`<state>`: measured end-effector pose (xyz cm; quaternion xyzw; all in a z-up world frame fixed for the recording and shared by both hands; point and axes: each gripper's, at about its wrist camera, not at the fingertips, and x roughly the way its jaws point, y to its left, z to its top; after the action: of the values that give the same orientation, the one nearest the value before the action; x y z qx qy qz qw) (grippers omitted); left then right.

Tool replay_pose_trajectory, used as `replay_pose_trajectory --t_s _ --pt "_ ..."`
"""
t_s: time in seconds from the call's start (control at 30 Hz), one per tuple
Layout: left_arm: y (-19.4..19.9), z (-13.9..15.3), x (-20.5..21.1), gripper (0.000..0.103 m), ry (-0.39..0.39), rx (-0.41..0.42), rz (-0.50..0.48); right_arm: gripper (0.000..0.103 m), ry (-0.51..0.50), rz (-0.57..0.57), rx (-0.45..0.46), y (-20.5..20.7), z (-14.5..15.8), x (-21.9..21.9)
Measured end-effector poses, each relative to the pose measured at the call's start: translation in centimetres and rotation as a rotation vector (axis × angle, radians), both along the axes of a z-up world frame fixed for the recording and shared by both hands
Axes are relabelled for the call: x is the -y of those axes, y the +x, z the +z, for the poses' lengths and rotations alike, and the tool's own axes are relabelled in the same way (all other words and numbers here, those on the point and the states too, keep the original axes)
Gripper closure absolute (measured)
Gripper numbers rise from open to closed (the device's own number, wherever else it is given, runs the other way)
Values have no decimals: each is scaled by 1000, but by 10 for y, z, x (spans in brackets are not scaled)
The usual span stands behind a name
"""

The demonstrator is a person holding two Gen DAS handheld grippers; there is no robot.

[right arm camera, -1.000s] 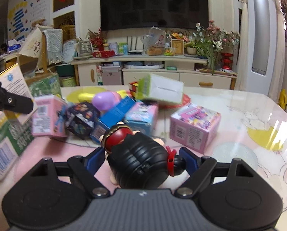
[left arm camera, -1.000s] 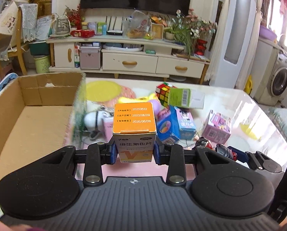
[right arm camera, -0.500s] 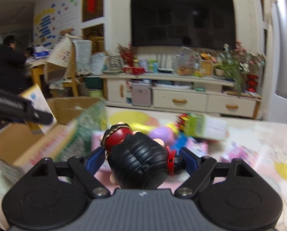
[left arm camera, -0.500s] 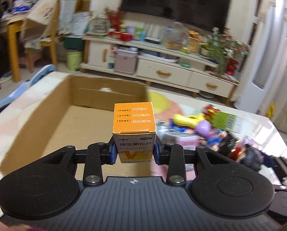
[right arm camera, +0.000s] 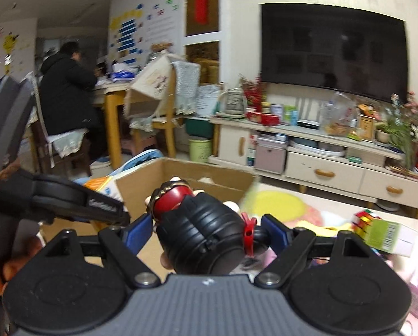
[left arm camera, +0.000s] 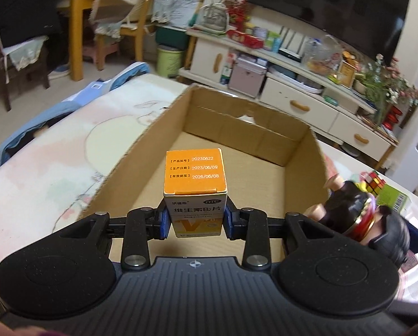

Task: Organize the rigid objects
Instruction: 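Carry the orange box with the left gripper while the right gripper carries the doll toward the cardboard box, then release the orange box with the left gripper while the right gripper drops the doll into the cardboard box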

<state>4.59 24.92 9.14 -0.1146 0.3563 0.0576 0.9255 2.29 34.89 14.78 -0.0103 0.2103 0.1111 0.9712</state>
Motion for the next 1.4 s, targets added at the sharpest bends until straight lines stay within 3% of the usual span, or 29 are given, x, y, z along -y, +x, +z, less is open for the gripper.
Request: replay_pose_trajectory --t_s 0.37,0.57,0.63,0.7,0.93,1.4 --pt "-5 -2 3 61 17 -18 11 19 -68 65 -57 13 -19 -29" --pt "-6 1 4 32 39 -6 12 17 -85 73 -75 11 -25 -32" --pt "-7 2 5 16 44 1 12 10 -91 58 -57 8 -23 -33" --pt "-9 3 5 7 48 10 12 4 -88 48 -37 4 -22 -31" --pt "-11 4 8 0 57 27 -9 3 -47 -3 4 -11 -16 -14" --pt "-15 6 9 0 74 43 -82 1 -20 -98 41 -34 -19 15"
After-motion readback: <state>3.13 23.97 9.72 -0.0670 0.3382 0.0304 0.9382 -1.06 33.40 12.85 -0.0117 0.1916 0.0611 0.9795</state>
